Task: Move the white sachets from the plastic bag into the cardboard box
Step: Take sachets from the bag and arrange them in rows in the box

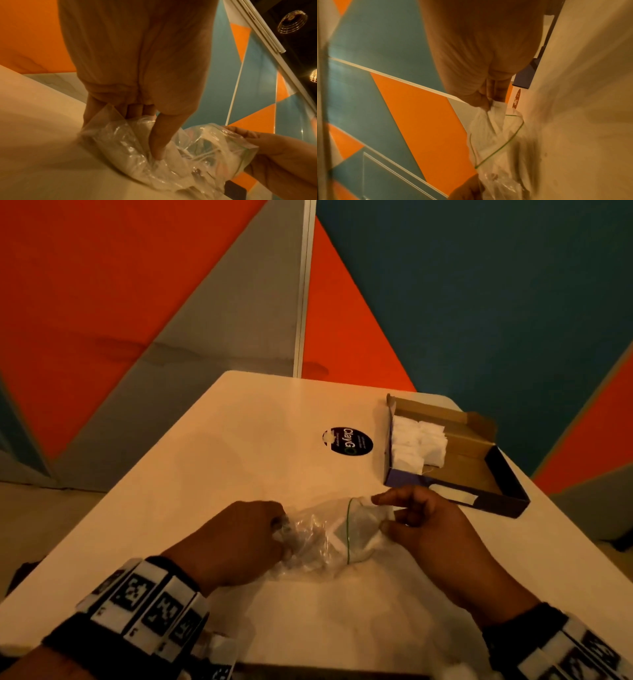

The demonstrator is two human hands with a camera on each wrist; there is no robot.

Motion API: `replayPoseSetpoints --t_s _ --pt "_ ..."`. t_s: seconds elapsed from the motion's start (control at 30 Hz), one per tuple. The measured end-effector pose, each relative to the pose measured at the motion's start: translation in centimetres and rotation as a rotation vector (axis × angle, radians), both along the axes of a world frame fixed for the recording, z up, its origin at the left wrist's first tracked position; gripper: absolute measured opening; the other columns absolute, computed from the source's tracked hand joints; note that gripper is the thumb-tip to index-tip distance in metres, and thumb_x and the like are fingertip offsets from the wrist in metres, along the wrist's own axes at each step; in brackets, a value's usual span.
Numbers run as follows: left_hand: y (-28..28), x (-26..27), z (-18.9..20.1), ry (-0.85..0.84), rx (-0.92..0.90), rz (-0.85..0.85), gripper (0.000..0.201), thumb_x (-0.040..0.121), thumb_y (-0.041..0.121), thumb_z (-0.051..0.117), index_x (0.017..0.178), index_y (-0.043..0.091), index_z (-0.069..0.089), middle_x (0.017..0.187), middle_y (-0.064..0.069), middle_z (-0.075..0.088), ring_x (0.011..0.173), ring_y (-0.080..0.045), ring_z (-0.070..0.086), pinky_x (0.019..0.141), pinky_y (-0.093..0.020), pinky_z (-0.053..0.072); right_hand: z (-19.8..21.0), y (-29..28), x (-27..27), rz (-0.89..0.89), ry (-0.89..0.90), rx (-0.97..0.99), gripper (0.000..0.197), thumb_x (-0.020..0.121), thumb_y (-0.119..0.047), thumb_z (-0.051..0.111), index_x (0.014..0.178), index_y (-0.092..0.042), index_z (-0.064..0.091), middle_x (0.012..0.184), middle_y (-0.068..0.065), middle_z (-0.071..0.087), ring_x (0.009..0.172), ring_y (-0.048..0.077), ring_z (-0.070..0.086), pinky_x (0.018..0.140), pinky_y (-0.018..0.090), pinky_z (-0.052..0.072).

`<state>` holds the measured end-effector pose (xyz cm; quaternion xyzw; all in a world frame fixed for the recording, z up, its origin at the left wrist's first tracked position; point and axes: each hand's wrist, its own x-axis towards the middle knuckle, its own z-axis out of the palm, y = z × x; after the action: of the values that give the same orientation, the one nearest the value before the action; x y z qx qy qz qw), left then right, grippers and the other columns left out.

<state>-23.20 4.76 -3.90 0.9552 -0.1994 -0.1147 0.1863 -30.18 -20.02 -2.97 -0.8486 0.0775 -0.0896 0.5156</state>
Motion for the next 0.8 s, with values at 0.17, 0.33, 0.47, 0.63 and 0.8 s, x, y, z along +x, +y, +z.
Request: replayPoseSetpoints --t_s 0.17,0.33,0.47,0.63,0.8 --pt "0.2 -0.6 0.7 0.099 -0.052 -0.034 0.055 0.082 0.056 0.066 0.127 0.044 0.036 0.106 0.020 0.060 0.090 -0.001 0.061 0.079 -0.017 0.049 1.0 -1.1 0.3 -0.053 -0.096 0.204 0.040 0.084 0.003 0.068 0.103 -0.032 0.062 0.095 -0.022 0.072 0.083 0.000 0.070 0.074 0.023 0.054" --pt "0.9 -1.0 0.9 0.202 -0.161 -0.012 0.083 0.066 0.074 0.070 0.134 0.060 0.025 0.141 0.025 0.048 0.124 0.002 0.050 0.104 -0.022 0.043 1.2 -1.6 1.0 -0.068 -0.145 0.231 0.045 0.085 0.002 0.067 0.105 -0.037 0.058 0.096 -0.023 0.071 0.088 0.002 0.070 0.080 0.026 0.057" --pt "0.9 -1.5 1.7 0.112 -0.181 0.004 0.086 0.051 0.091 0.056 0.129 0.064 0.029 0.130 0.035 0.045 0.122 0.005 0.048 0.099 -0.020 0.043 1.4 -2.0 1.8 -0.032 -0.161 0.226 0.048 0.088 0.002 0.064 0.108 -0.041 0.056 0.101 -0.024 0.070 0.094 -0.005 0.066 0.074 0.018 0.053" --pt "-3.9 -2.7 4.8 -0.084 -0.353 0.112 0.055 0.065 0.073 0.062 0.115 0.054 0.047 0.106 0.043 0.042 0.092 0.010 0.050 0.079 -0.015 0.043 1.9 -1.5 2.8 0.025 -0.189 0.168 0.049 0.088 0.000 0.064 0.110 -0.043 0.055 0.106 -0.025 0.068 0.096 -0.003 0.066 0.073 0.016 0.055" --pt "-8.5 -1.4 4.6 -0.028 -0.482 0.064 0.069 0.067 0.052 0.083 0.120 0.059 0.039 0.099 0.022 0.061 0.074 0.005 0.059 0.064 -0.015 0.043 2.4 -0.4 2.6 0.089 -0.221 0.129 0.055 0.087 0.003 0.065 0.111 -0.045 0.054 0.110 -0.027 0.066 0.095 -0.001 0.067 0.078 0.020 0.057"
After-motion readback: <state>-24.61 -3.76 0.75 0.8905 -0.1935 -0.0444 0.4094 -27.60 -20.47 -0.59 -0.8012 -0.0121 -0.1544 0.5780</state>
